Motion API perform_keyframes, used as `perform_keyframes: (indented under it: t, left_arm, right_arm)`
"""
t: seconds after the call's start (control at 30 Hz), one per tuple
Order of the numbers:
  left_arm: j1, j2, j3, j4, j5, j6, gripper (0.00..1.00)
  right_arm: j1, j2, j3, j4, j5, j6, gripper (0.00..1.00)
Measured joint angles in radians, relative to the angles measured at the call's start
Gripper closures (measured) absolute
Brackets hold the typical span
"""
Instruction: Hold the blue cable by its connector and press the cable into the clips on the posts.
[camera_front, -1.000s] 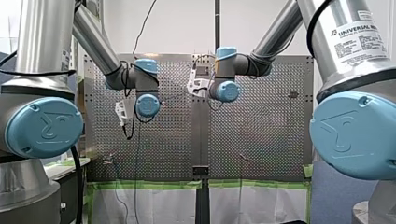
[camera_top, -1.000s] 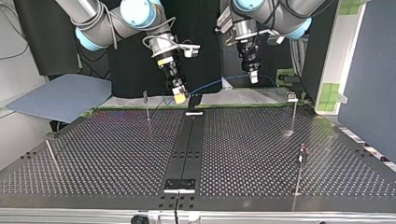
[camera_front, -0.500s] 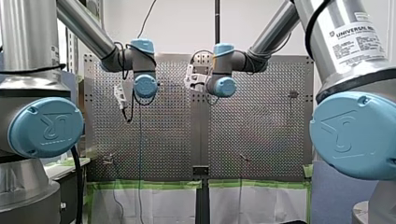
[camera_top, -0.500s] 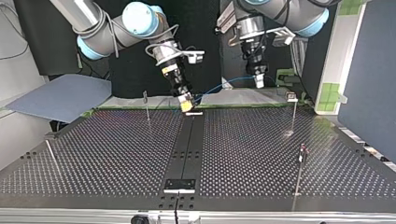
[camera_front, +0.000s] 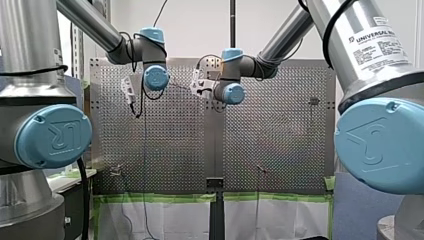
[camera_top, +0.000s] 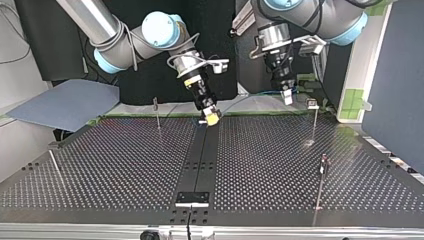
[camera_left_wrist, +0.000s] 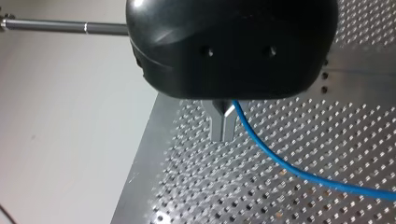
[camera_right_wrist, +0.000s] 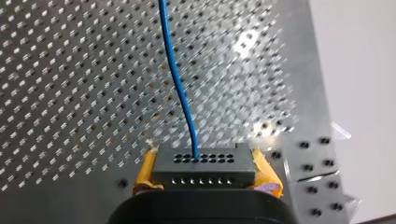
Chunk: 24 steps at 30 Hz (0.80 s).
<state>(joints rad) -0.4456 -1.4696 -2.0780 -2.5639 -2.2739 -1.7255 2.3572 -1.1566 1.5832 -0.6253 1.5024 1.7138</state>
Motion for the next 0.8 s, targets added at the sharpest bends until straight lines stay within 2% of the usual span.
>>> perform_keyframes:
  t: [0.23, 0.5, 0.8]
  left_arm:
    - [0.037, 0.000, 0.041, -0.029, 0.000, 0.001, 1.00]
    - [0.105, 0.002, 0.053, -0.049, 0.058, -0.003, 1.00]
    - [0.181, 0.003, 0.099, -0.066, 0.133, -0.023, 1.00]
  right_arm:
    - [0.019, 0.000, -0.068, 0.028, -0.002, -0.003, 1.00]
    - [0.030, 0.000, -0.133, 0.057, -0.004, 0.000, 1.00]
    - [0.033, 0.000, -0.178, 0.068, -0.015, 0.016, 1.00]
